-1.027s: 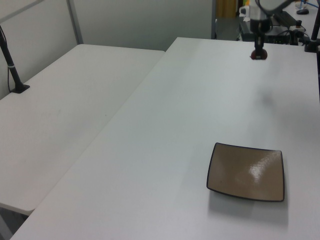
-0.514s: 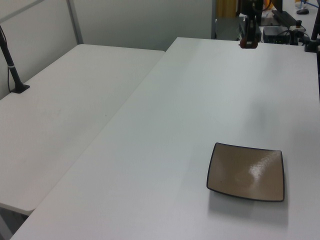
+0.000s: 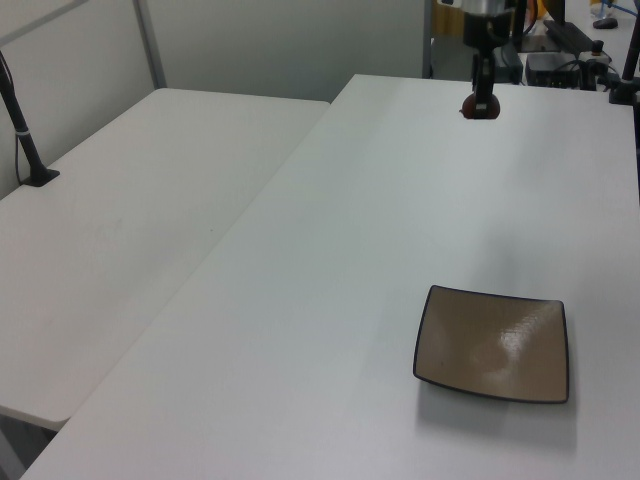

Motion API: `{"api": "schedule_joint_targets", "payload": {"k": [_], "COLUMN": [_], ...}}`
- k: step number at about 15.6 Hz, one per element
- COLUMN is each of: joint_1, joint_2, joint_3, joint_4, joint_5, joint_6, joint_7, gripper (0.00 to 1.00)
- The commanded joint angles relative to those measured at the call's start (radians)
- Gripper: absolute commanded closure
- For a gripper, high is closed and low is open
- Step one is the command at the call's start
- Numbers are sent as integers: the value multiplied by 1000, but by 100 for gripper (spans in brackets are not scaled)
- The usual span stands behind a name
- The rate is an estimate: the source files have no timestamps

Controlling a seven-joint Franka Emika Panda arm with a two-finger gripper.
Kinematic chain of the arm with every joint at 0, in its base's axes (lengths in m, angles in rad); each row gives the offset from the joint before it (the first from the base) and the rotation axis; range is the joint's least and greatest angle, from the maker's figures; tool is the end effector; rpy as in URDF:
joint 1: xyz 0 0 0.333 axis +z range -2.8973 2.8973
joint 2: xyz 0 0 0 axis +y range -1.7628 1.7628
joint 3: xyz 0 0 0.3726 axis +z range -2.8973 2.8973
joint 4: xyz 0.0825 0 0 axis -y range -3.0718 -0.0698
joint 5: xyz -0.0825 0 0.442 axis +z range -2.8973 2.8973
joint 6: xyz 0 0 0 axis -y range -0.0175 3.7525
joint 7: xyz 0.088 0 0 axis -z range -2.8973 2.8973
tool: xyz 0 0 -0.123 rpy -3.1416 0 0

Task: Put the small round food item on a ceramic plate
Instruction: 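Carry the food item over the square brown plate and lower it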

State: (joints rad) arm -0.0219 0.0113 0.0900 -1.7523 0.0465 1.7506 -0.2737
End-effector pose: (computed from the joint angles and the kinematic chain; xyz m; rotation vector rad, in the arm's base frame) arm 0.6210 0.0470 0.5769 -3.0509 -0.5130 0.0125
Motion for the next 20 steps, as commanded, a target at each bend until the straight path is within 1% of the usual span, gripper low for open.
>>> {"api": "schedule_joint_targets", "payload": {"k": [1,2,3,5,6,8,10,12,15,18,20], "joint_1": [68,68,72,77,85,120,163,218,275,301,312], "joint_2": [-7,-7,-5,2,6,16,36,47,85,128,136], "joint_3": [45,78,121,184,210,244,252,254,254,254,254], "joint_4": [-3,-6,-12,-16,-19,-36,-39,-73,-119,-140,-191], "joint_5": [48,58,61,61,61,61,61,61,59,59,59], "joint_6": [-22,-23,-22,-16,-14,-8,1,71,171,230,294], "joint_7": [143,177,247,335,370,428,485,554,634,657,669], "gripper": [68,68,68,68,68,68,68,68,68,68,68]}}
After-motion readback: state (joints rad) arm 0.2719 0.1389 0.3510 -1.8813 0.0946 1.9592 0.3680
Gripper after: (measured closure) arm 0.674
